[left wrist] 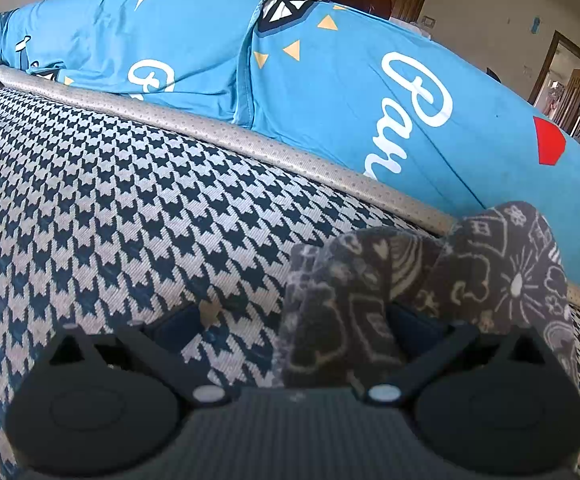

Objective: Fold clothes

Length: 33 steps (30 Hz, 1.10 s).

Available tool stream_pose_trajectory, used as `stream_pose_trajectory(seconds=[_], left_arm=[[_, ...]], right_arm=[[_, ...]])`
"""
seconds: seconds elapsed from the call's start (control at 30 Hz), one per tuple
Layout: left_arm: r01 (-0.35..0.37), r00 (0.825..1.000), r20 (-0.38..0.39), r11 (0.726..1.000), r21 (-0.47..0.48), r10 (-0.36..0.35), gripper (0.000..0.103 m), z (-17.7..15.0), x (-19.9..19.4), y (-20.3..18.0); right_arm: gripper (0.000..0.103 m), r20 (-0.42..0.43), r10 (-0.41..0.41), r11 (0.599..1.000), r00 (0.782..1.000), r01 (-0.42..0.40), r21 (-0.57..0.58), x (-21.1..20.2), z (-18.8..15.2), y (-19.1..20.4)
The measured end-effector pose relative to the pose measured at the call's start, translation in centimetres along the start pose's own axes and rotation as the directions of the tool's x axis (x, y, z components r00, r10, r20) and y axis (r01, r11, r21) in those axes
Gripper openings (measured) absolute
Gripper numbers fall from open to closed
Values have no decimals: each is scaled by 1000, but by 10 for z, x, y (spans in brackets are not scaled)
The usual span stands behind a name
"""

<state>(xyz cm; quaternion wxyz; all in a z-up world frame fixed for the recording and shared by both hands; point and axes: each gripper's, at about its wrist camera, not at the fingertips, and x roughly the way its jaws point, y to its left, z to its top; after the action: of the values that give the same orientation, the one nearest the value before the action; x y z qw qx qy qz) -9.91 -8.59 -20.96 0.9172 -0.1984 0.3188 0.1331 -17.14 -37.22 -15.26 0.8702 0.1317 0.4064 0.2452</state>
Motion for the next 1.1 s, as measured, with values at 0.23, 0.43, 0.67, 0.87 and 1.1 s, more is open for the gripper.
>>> stream_pose_trajectory(seconds=[0.23,0.43,0.67,0.87,1.1], left_arm=[[3,1000,2,1000,-3,-3,103,0,0,1],[5,1000,-2,1000,-7,-5,103,0,0,1],[1,1000,-5,1000,-10,-1,103,0,0,1],[-3,1000,2,1000,-7,3,103,-3,1,1],[-9,1000,6,1000,-1,9,103,-6,2,1]], right_arm=[[78,22,41,997,999,-43,68,30,25,-21],[78,24,92,994,995,-93,59,54,44,-34],[78,55,139,980,989,-146,137,75,58,-59],[78,85,155,970,984,-168,176,94,70,-69],[77,84,175,976,981,-184,117,110,78,-65]])
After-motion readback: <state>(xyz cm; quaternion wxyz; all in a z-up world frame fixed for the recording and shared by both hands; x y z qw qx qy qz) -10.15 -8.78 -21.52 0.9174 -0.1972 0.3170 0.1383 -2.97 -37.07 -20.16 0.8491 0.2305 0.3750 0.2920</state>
